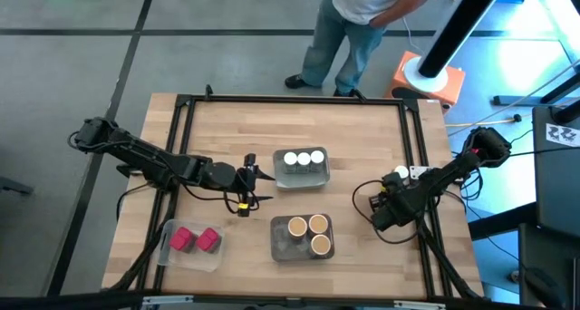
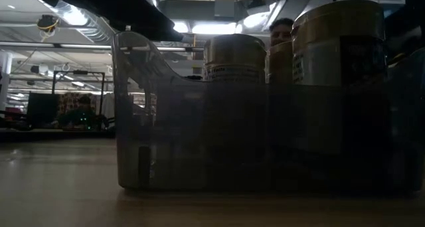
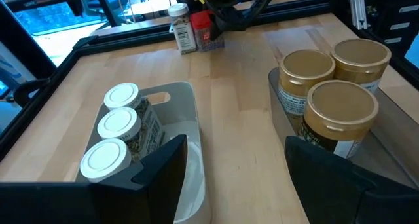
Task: Sort spices by type
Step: Put the red seasoning can into the transparent bin
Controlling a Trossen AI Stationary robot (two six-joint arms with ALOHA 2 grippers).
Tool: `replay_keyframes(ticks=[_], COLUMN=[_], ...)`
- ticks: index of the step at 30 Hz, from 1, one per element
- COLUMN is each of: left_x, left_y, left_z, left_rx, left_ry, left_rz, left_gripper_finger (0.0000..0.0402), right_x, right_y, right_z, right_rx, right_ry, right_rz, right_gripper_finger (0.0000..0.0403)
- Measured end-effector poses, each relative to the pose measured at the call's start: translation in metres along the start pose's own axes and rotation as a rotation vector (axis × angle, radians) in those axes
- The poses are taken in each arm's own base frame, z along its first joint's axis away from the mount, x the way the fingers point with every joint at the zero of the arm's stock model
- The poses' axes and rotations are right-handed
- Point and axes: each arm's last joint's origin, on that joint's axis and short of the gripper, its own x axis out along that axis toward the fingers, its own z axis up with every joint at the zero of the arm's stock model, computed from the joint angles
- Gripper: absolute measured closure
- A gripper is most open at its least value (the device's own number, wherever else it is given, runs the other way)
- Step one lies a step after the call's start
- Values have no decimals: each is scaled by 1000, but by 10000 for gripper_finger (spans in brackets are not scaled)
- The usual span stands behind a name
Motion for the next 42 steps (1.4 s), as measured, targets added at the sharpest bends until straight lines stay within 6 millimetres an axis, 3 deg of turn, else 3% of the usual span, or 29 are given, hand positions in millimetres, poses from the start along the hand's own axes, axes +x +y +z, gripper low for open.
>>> replay_keyframes(ticks=[6, 12, 21, 32, 36, 42], left_x=[0, 0, 0, -3, -13, -46], left_y=[0, 0, 0, -11, -20, -29], left_z=[0, 0, 0, 1, 5, 23], left_rx=[1, 6, 5, 1, -11, -43], left_ry=[0, -1, -1, -9, 13, 47], left_rz=[0, 0, 0, -37, -54, -68], left_gripper_finger=[161, 161, 161, 161, 161, 161], right_x=[-5, -32, -76, -108, -118, -128], right_y=[7, 20, 38, 63, 75, 102], right_z=[-1, 3, 12, 17, 22, 36], right_rx=[-63, -141, -293, -440, -489, -579], right_ry=[3, -46, -230, -492, -575, -687], right_rz=[67, 182, 383, 622, 708, 835], right_gripper_finger=[198, 198, 198, 198, 197, 197])
